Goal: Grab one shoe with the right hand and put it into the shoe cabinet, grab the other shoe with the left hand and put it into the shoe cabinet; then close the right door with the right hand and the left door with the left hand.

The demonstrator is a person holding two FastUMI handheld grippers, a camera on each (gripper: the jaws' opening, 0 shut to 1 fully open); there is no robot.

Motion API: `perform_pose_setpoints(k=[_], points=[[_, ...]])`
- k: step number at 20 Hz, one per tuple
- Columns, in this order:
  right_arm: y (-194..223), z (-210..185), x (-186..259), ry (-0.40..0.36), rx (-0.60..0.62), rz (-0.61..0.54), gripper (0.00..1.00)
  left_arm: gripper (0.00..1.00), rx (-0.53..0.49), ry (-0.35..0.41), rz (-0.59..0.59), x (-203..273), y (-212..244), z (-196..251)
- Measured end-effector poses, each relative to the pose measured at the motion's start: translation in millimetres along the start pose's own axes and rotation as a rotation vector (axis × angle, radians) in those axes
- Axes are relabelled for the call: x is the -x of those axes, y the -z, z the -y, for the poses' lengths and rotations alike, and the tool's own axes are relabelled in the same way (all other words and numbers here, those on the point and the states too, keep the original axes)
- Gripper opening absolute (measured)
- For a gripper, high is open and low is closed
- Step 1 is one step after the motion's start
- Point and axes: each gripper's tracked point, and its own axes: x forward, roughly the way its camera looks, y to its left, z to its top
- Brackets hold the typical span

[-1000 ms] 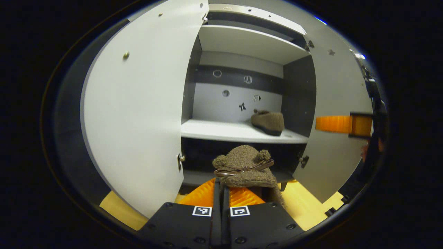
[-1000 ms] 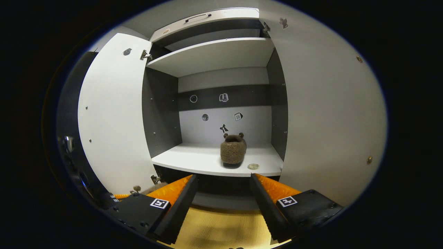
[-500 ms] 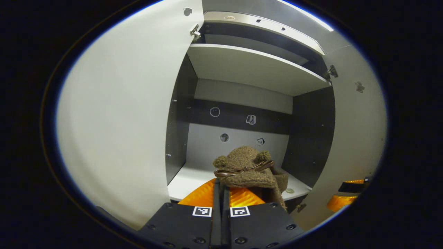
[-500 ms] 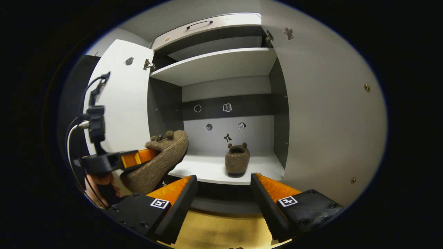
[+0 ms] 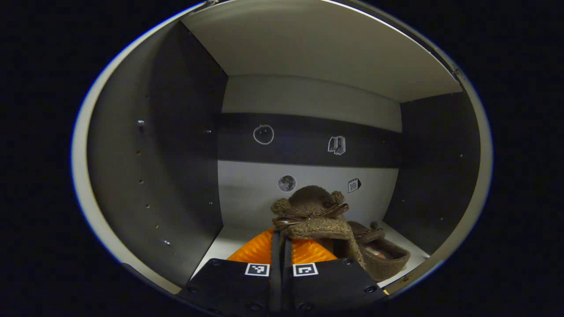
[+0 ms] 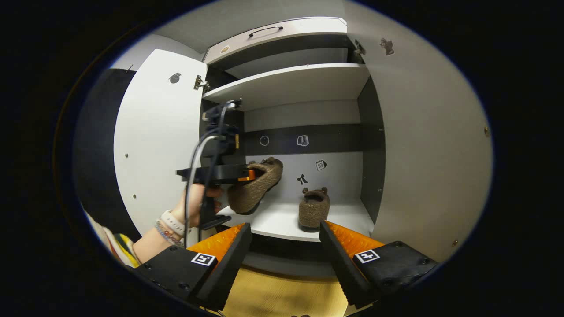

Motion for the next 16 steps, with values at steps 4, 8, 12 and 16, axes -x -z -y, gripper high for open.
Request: perform_pose_setpoints(k=[4,8,12,16], points=[[7.6,-4.1,-9.9,-0.023,0.005,-0.024,0.99,0.05,0.026,-0.002,-0.118,-43.0,40.6,-5.9],[9.5,2.4,-12.8,-0.013,-0.012,-0.037,0.99,0.07,0.060,-0.036,-0.177,-53.9,66.0,-16.4],[12.3,11.8,-15.0,0.005,-0.043,-0.043,0.99,0.23,0.020,-0.039,-0.188,-52.1,69.4,-19.0],[11.6,12.0,-13.7,0.007,-0.043,-0.039,0.98,0.64,-0.063,-0.045,-0.144,-39.2,55.0,-22.0]])
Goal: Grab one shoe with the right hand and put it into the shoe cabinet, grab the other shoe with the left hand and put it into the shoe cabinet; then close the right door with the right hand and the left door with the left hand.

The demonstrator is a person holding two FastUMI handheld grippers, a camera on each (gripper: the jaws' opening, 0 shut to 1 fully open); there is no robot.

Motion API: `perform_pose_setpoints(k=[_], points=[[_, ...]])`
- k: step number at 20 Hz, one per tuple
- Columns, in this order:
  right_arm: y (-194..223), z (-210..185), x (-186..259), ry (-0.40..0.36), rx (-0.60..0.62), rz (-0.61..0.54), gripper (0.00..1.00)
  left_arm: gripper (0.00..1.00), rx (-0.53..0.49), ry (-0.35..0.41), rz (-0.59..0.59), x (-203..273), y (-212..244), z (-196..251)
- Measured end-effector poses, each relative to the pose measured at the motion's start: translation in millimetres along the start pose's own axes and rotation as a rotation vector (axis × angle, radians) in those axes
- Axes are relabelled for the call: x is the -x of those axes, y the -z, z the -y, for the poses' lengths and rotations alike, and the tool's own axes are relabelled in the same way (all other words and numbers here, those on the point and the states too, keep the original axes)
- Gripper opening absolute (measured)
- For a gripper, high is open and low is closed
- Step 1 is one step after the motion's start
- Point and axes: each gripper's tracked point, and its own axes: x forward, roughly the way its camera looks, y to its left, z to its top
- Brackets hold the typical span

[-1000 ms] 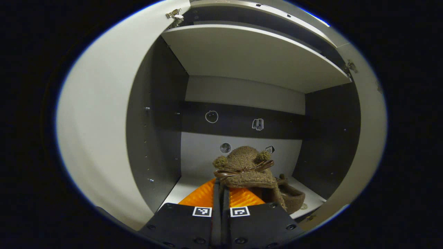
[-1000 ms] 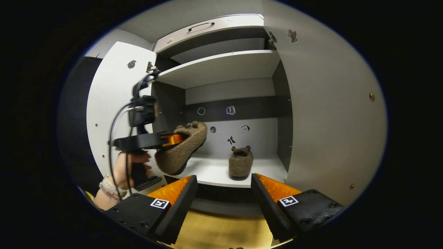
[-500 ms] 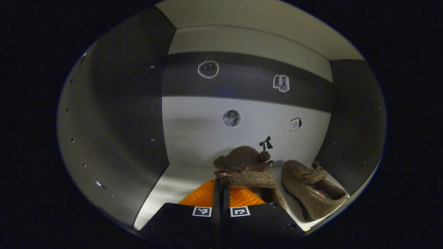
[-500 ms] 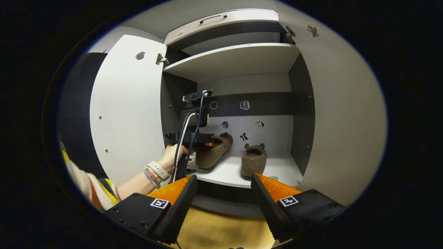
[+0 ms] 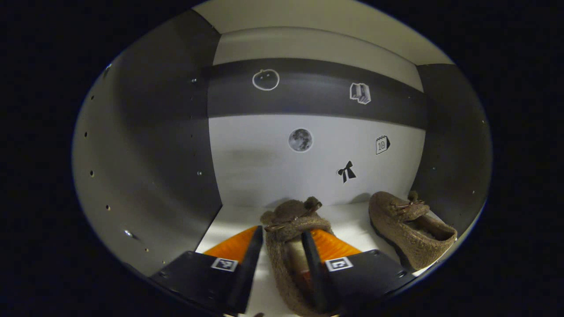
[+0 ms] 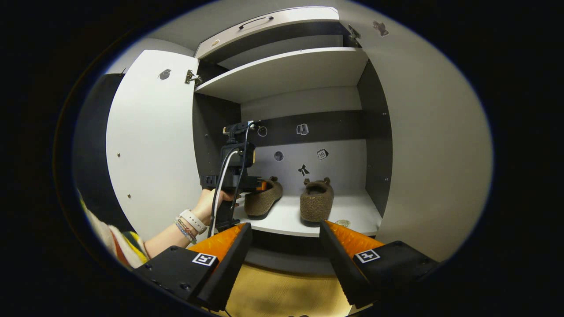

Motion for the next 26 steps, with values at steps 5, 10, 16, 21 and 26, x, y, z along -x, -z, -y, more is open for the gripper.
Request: perform_pose_setpoints(k=[5,10,16,21,26], points=[[-9.7,-11.6,8.1,-0.013,0.007,0.024,0.98,0.96,-0.082,0.012,0.087,42.9,-26.4,-3.7],[-38.4,-24.6,31.0,-0.004,0.028,0.097,0.98,0.96,-0.094,0.127,0.232,144.7,-59.0,21.4],[-66.4,-17.8,86.2,0.083,0.075,0.152,0.97,0.99,-0.090,0.334,0.336,290.5,-56.0,45.3],[-91.1,1.8,161.5,0.154,0.113,0.213,0.97,0.96,-0.067,0.446,0.346,392.5,-39.1,39.1],[-109.6,86.8,225.3,0.368,0.129,0.256,0.98,0.96,-0.039,0.480,0.376,456.8,-33.7,7.9]])
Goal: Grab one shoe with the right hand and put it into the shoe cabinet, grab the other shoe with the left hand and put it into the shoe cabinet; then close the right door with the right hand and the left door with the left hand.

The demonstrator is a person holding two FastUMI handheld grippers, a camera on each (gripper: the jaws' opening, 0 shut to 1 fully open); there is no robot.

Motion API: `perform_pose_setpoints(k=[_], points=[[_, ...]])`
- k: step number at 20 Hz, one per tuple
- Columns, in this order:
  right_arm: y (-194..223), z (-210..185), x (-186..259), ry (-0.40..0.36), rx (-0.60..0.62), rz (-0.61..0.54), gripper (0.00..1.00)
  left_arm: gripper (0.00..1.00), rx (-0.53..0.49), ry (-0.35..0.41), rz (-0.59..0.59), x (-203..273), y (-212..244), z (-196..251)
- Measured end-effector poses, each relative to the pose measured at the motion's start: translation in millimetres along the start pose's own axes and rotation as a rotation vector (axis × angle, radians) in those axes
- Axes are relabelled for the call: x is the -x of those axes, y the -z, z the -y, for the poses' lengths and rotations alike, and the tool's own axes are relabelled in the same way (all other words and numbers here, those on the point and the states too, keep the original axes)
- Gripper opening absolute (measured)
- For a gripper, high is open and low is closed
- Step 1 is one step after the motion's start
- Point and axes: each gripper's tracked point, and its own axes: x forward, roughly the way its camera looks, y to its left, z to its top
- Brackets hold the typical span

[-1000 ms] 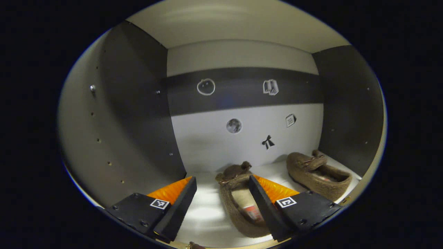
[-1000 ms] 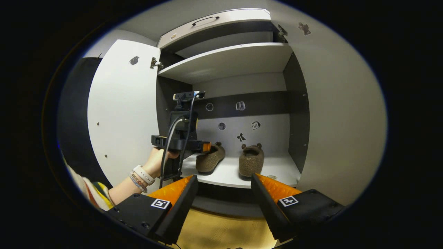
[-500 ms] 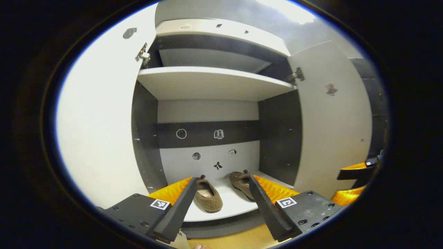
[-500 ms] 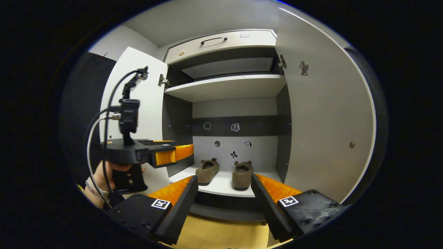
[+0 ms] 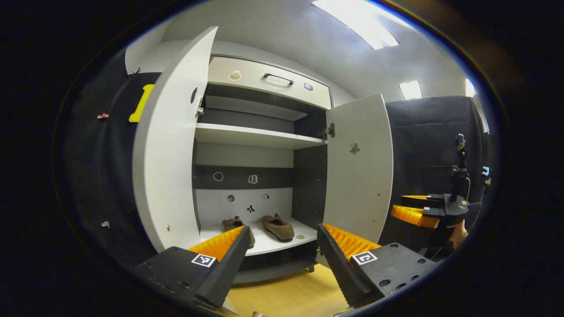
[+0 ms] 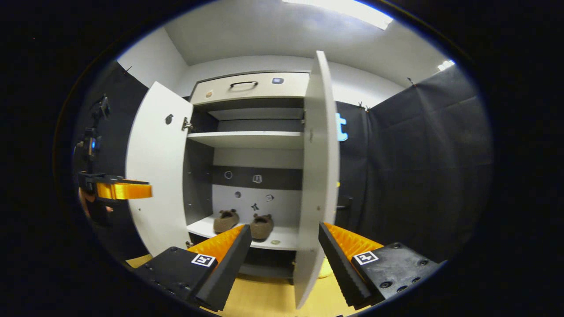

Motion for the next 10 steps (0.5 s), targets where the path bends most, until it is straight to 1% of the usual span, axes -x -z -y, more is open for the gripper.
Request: perform_pose_setpoints(k=[2,3,4,5,6,7,8,10], points=[[1.6,42.6,-4.4,0.080,-0.022,-0.012,0.97,0.96,-0.011,-0.040,0.005,18.8,-4.2,-12.0],[1.2,57.9,-8.5,0.101,-0.044,-0.011,0.97,0.96,-0.006,-0.054,0.005,27.1,-4.3,-15.9],[1.3,69.1,-14.4,0.114,-0.067,-0.010,0.94,0.96,0.001,-0.064,0.006,34.2,-5.6,-19.4],[0.7,75.0,-21.3,0.112,-0.079,-0.005,0.97,0.96,0.006,-0.077,0.009,40.2,-7.4,-23.7],[3.2,81.0,-28.4,0.113,-0.078,-0.008,0.97,0.96,0.005,-0.092,0.010,46.4,-9.3,-28.0],[7.6,85.4,-35.2,0.110,-0.070,-0.014,1.00,0.96,0.001,-0.117,0.010,52.0,-9.9,-34.5],[11.8,86.2,-41.1,0.100,-0.062,-0.023,0.97,0.96,-0.006,-0.144,0.010,57.2,-11.6,-41.2],[18.3,74.5,-49.3,0.042,-0.065,-0.044,0.98,0.96,-0.015,-0.199,0.007,66.4,-12.4,-54.2]])
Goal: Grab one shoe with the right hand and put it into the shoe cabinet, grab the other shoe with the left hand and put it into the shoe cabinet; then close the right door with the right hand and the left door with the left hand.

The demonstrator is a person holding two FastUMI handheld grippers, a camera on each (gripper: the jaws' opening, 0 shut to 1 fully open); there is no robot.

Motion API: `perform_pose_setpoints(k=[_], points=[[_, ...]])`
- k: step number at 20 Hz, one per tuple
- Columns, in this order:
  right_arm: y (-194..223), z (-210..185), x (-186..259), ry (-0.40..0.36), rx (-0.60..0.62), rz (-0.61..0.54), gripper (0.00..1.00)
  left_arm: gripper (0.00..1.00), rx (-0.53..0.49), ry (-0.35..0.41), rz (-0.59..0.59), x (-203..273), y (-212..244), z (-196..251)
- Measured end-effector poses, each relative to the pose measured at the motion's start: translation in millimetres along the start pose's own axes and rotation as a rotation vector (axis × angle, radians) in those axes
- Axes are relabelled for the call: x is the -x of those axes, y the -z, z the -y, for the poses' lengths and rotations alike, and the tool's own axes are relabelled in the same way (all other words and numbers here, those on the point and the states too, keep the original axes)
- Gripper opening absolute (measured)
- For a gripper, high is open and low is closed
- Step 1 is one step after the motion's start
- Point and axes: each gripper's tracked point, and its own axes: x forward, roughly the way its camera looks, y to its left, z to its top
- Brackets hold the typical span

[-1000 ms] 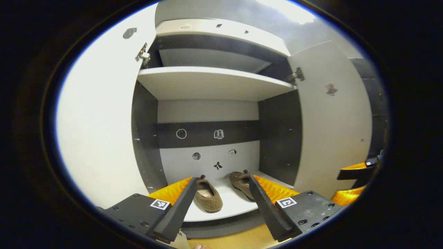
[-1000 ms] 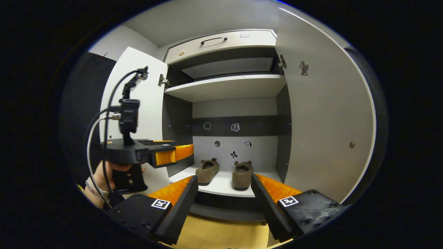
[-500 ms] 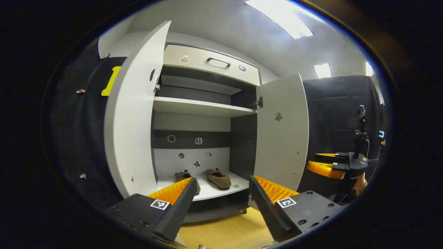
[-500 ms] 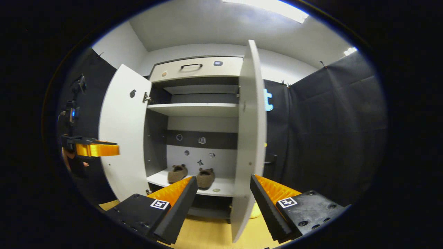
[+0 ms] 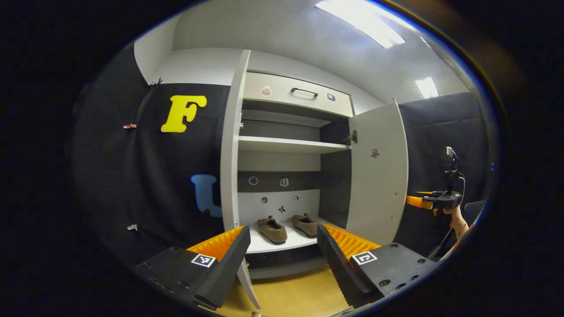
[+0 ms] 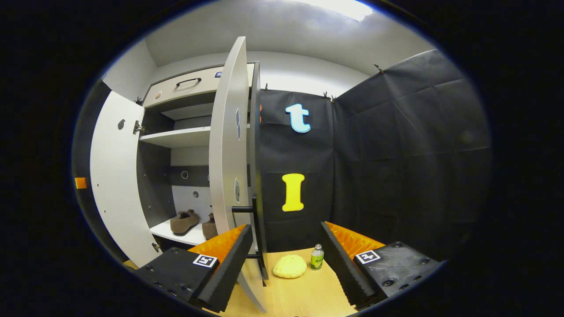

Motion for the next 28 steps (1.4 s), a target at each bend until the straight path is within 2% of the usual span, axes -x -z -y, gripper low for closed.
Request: perform_pose_setpoints(k=[1,2,7,13,18,24,28], points=[[4.5,-5.1,-3.0,-0.021,0.000,-0.012,0.91,0.96,-0.003,-0.030,-0.003,2.5,1.3,-7.3],[6.1,-5.9,-5.1,-0.036,0.005,-0.013,0.98,0.96,-0.006,-0.060,-0.009,6.4,2.4,-14.2],[9.7,-32.5,-4.9,-0.127,-0.023,-0.019,0.97,0.96,-0.003,-0.167,-0.028,18.9,7.2,-39.9],[15.3,-92.7,-14.4,-0.264,-0.045,-0.039,0.98,0.98,0.025,-0.177,-0.037,20.6,10.1,-43.1],[22.5,-129.8,-35.6,-0.311,-0.049,-0.047,0.98,0.98,0.032,-0.198,-0.066,25.4,20.6,-52.2],[38.5,-212.8,-59.2,-0.457,-0.047,-0.071,0.98,0.98,0.034,-0.249,-0.088,27.6,33.8,-78.8],[37.0,-222.6,-55.5,-0.468,-0.013,-0.064,0.98,0.98,0.047,-0.257,-0.090,16.8,40.6,-92.6]])
